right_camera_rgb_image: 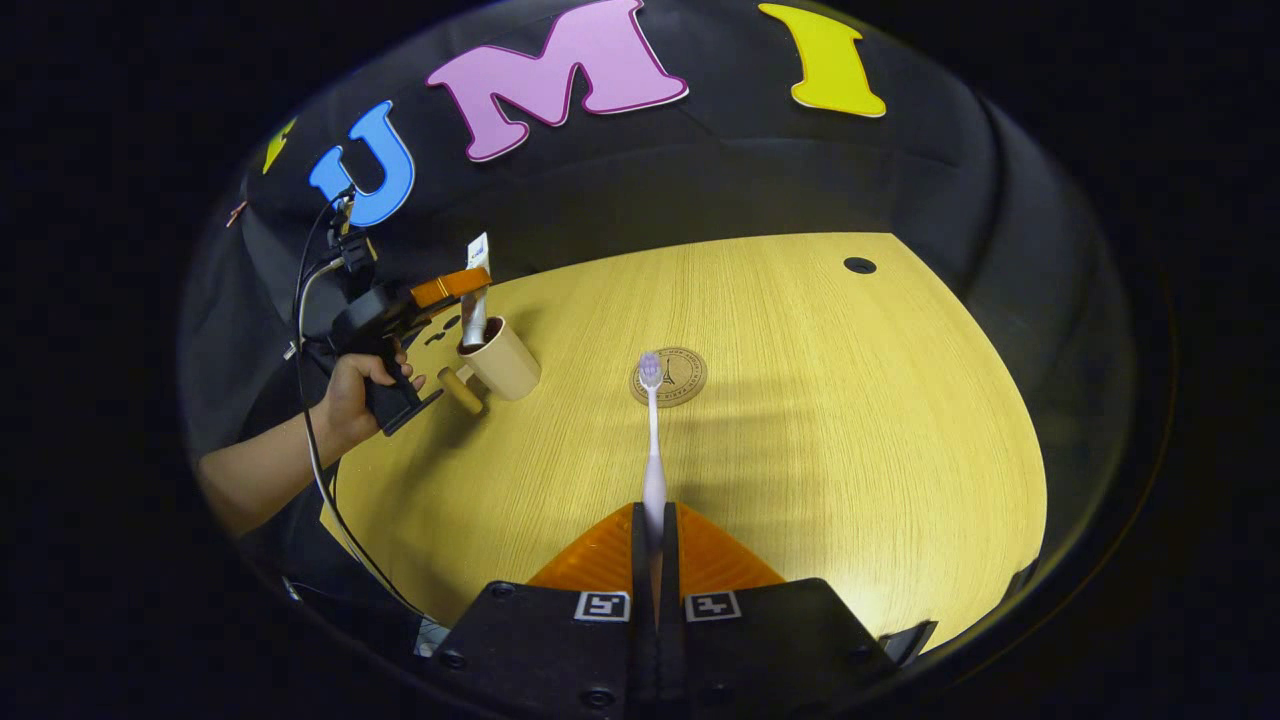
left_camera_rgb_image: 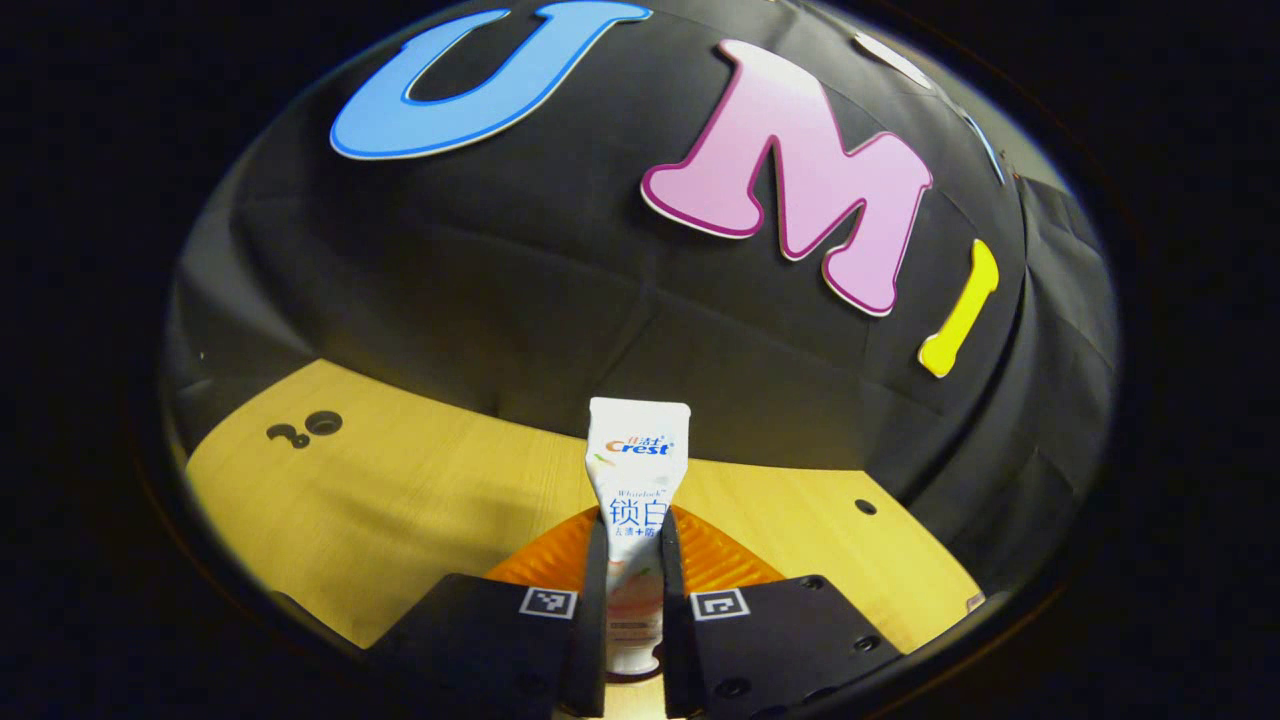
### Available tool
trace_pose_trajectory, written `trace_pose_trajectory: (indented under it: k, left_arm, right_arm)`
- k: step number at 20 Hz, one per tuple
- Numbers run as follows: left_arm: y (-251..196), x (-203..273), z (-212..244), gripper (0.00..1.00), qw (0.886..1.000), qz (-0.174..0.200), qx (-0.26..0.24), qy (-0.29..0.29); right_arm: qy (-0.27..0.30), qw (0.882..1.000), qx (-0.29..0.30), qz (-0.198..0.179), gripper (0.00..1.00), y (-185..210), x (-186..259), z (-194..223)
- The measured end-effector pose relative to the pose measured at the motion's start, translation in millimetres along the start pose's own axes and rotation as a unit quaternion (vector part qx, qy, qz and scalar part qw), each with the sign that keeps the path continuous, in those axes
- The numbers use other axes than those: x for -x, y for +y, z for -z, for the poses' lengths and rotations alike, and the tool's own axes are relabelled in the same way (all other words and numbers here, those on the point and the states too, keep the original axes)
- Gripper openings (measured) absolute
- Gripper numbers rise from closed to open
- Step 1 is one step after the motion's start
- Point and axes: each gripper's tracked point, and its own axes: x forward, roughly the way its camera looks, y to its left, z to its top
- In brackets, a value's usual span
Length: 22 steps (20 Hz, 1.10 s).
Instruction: Put the toothbrush and toothpaste on the desktop into the cup, then pick up the cup and place it on the coaster on the desktop.
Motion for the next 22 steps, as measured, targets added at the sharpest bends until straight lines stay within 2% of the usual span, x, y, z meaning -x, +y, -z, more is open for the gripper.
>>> trace_pose_trajectory:
  k: [3,4,5,6,7,9,10,13,16,18,22]
  left_arm:
    - [4.3,1.2,11.8,0.30,1.000,-0.013,-0.016,0.015]
    - [5.2,3.9,15.2,0.39,1.000,-0.015,-0.014,0.021]
    - [6.5,10.8,14.1,0.26,1.000,-0.018,-0.013,0.022]
    - [6.4,16.9,13.6,0.43,1.000,-0.020,-0.011,0.019]
    - [6.8,26.7,8.1,0.50,1.000,-0.020,-0.009,0.010]
    - [9.3,53.6,-1.2,0.73,1.000,-0.024,-0.004,-0.001]
    - [13.0,69.5,-2.5,0.99,1.000,-0.029,-0.004,-0.004]
    - [26.6,119.2,-2.2,0.98,0.998,-0.055,-0.002,-0.007]
    - [20.0,170.2,10.5,0.98,0.999,-0.041,-0.012,0.018]
    - [20.1,197.9,9.0,0.97,0.998,-0.042,-0.038,0.013]
    - [11.1,244.8,22.1,0.98,0.997,-0.050,-0.043,0.031]
  right_arm:
    - [-0.001,1.000,-0.004,-0.003,0.05,-0.3,-3.5,-3.8]
    - [-0.003,1.000,-0.005,-0.005,0.05,1.6,-5.0,-6.0]
    - [-0.005,1.000,-0.004,-0.008,0.05,3.2,-6.6,-9.8]
    - [-0.010,1.000,0.002,-0.013,0.05,8.1,-9.7,-15.8]
    - [-0.016,1.000,0.009,-0.017,0.05,13.4,-12.9,-22.0]
    - [-0.034,0.999,0.019,-0.037,0.05,32.1,-20.6,-43.0]
    - [-0.044,0.998,0.021,-0.047,0.05,42.3,-25.6,-54.6]
    - [-0.075,0.994,0.025,-0.081,0.05,78.0,-44.7,-94.0]
    - [-0.098,0.988,0.040,-0.111,0.05,112.7,-64.9,-128.0]
    - [-0.116,0.983,0.053,-0.131,0.05,140.8,-79.8,-151.3]
    - [-0.152,0.971,0.061,-0.175,0.05,187.9,-98.2,-175.0]
